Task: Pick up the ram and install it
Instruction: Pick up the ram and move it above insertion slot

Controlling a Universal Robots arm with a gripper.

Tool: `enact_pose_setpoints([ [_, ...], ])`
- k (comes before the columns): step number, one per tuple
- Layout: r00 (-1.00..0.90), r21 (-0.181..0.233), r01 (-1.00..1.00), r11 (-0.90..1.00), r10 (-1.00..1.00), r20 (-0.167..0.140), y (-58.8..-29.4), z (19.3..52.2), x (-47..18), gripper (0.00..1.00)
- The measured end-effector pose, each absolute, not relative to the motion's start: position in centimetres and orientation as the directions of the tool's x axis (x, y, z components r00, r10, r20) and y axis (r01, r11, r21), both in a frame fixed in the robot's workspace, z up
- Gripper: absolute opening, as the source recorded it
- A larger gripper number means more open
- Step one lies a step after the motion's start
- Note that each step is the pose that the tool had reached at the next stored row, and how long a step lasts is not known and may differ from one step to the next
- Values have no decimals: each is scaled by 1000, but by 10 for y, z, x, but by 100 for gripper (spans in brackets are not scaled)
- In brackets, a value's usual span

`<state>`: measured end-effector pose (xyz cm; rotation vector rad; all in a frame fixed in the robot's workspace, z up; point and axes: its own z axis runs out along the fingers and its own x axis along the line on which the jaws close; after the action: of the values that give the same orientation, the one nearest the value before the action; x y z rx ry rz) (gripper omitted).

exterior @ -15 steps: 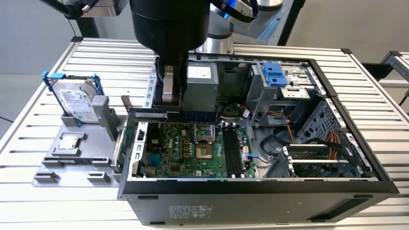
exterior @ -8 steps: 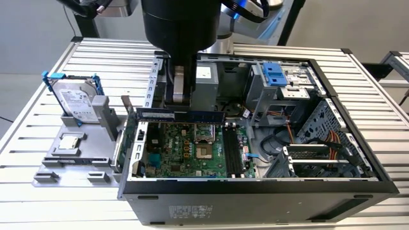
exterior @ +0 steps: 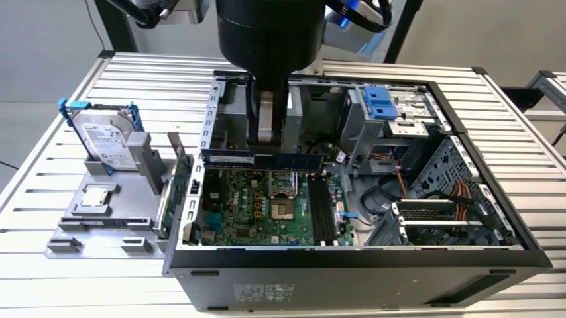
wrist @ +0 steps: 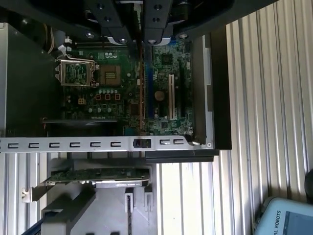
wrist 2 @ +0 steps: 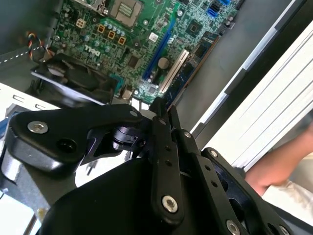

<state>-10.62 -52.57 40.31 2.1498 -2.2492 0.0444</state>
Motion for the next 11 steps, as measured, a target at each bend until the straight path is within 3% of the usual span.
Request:
enact_pose_setpoints([
  [11, -45, 1, -999, 45, -998, 41, -526, 403, -87, 0],
])
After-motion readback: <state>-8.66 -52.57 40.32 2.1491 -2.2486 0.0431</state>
